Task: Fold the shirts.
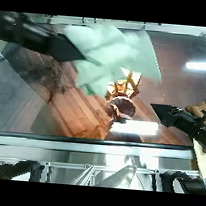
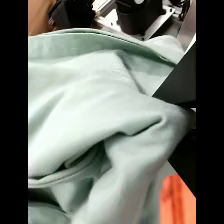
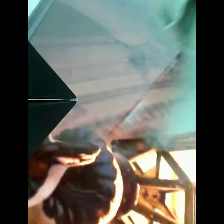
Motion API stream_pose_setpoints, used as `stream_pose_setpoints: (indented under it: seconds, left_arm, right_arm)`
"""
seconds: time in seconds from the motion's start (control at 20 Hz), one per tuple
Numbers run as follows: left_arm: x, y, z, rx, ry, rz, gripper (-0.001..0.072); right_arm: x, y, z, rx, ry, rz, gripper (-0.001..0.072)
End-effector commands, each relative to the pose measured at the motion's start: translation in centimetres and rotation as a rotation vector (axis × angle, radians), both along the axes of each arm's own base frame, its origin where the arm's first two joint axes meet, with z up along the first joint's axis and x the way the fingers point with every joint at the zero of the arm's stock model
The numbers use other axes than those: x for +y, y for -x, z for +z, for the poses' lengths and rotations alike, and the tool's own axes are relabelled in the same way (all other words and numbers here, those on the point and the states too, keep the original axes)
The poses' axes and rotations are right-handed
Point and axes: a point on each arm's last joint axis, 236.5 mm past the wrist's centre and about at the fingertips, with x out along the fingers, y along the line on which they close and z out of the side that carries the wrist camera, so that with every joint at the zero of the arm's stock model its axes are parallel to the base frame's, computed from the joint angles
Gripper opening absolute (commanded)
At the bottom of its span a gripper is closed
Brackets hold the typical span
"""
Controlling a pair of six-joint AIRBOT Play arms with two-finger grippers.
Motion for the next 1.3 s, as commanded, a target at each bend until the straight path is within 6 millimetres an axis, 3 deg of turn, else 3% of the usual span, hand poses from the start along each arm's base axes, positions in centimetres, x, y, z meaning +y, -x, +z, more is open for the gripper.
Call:
stream_pose_setpoints:
  seconds: [0.0,0.2,0.35,0.4,0.45,0.5,0.55,0.7,0.8,0.95,1.05,1.1,1.15,1.2,1.25]
  left_arm:
    - [-6.4,0.6,-4.7,0.011,-0.03,-0.073,0.0026]
    - [-10.6,0.5,-16.4,0.113,-0.121,-0.126,0.0026]
    - [-10.8,1.2,-21.1,0.235,-0.173,-0.137,0.0028]
    - [-10.5,1.6,-21.6,0.288,-0.186,-0.124,0.003]
    - [-10.0,1.8,-21.3,0.318,-0.196,-0.125,0.018]
    - [-9.5,2.2,-20.6,0.329,-0.204,-0.152,0.0513]
    - [-9.1,2.1,-19.4,0.326,-0.209,-0.169,0.0717]
    - [-7.1,1.0,-15.5,0.302,-0.203,-0.202,0.0716]
    - [-5.0,-0.6,-13.7,0.293,-0.195,-0.171,0.0716]
    - [-1.4,-1.3,-14.3,0.397,-0.214,-0.098,0.0715]
    - [0.5,-0.6,-16.4,0.483,-0.224,-0.051,0.0715]
    - [1.2,0.3,-17.8,0.531,-0.224,-0.027,0.0715]
    - [1.6,1.2,-19.3,0.57,-0.224,0.001,0.0715]
    - [1.7,2.2,-21.0,0.598,-0.221,0.04,0.0715]
    - [1.4,3.1,-22.4,0.621,-0.201,0.075,0.0715]
  right_arm:
    - [0.0,0.0,0.0,0.0,-0.001,0.001,0.0022]
    - [0.0,0.0,0.0,0.0,-0.001,0.001,0.0022]
    - [0.0,0.0,0.0,0.0,-0.001,0.001,0.0023]
    - [0.0,0.0,0.0,0.0,0.0,0.001,0.0023]
    - [0.0,0.0,0.0,0.0,0.0,0.001,0.0023]
    - [0.0,0.0,0.0,0.0,-0.001,0.001,0.0023]
    - [0.0,0.0,0.0,0.0,-0.001,0.001,0.0022]
    - [-1.0,-1.4,1.1,-0.04,-0.028,-0.075,0.0023]
    - [-0.3,-1.2,2.0,-0.032,-0.097,-0.063,0.0022]
    - [0.9,-0.6,3.3,-0.017,-0.196,-0.033,0.0023]
    - [0.7,-0.5,1.7,0.038,-0.16,-0.033,0.0024]
    - [-0.2,-0.8,-0.6,0.127,-0.122,-0.072,0.01]
    - [-1.4,-0.9,-3.7,0.238,-0.07,-0.118,0.0409]
    - [-2.7,-0.8,-7.1,0.357,-0.007,-0.157,0.0517]
    - [-3.6,-0.4,-9.7,0.468,0.017,-0.178,0.05]
